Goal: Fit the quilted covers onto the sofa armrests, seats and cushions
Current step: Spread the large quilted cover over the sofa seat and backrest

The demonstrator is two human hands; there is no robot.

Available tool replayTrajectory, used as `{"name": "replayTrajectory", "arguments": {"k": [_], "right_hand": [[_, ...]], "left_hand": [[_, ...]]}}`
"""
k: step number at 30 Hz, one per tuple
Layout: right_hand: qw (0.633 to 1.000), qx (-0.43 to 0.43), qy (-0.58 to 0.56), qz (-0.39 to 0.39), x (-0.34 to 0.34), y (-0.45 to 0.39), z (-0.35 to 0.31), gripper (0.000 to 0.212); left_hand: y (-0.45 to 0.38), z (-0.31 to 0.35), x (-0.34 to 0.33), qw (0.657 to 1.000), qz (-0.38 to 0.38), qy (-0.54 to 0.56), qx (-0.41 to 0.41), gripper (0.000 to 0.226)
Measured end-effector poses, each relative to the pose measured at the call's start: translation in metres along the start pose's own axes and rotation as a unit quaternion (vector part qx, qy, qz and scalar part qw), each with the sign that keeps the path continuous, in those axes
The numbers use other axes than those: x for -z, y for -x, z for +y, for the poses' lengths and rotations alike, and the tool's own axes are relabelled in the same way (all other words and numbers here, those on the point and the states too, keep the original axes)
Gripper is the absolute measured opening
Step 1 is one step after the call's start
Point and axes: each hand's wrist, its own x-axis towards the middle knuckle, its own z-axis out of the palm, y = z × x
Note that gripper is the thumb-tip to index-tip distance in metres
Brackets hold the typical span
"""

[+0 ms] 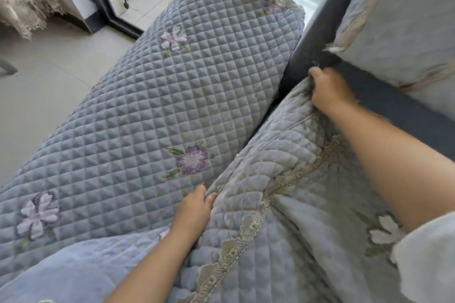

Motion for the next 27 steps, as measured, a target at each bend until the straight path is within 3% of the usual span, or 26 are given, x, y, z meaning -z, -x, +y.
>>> {"name": "replayTrajectory", "arguments": {"k": [4,10,14,18,21,27], "right_hand": [[0.991,-0.073,-0.026,-0.109,-0.02,-0.022,0.009,0.045],[0.981,-0.122,-0.102,-0.112,-0.03,-0.038,0.01,0.059],[0.981,-0.131,-0.103,-0.103,-0.029,-0.037,0.008,0.061],[0.981,-0.137,-0.094,-0.099,-0.025,-0.029,0.006,0.064],[0.981,-0.139,-0.093,-0.096,-0.025,-0.024,0.006,0.066],[0.984,-0.144,-0.085,-0.067,-0.027,-0.011,0.003,0.064]], "left_hand": [[-0.012,-0.005,-0.005,0.996,0.005,-0.088,-0.006,0.03],[-0.024,-0.001,-0.004,0.988,-0.044,-0.142,-0.036,0.034],[-0.028,0.002,0.008,0.992,-0.129,-0.006,-0.014,0.034],[-0.026,0.011,0.009,0.97,-0.217,0.106,0.029,0.048],[-0.03,0.011,0.002,0.964,-0.228,0.128,0.049,0.064],[-0.045,0.014,-0.008,0.959,-0.222,0.141,0.106,0.074]]}}
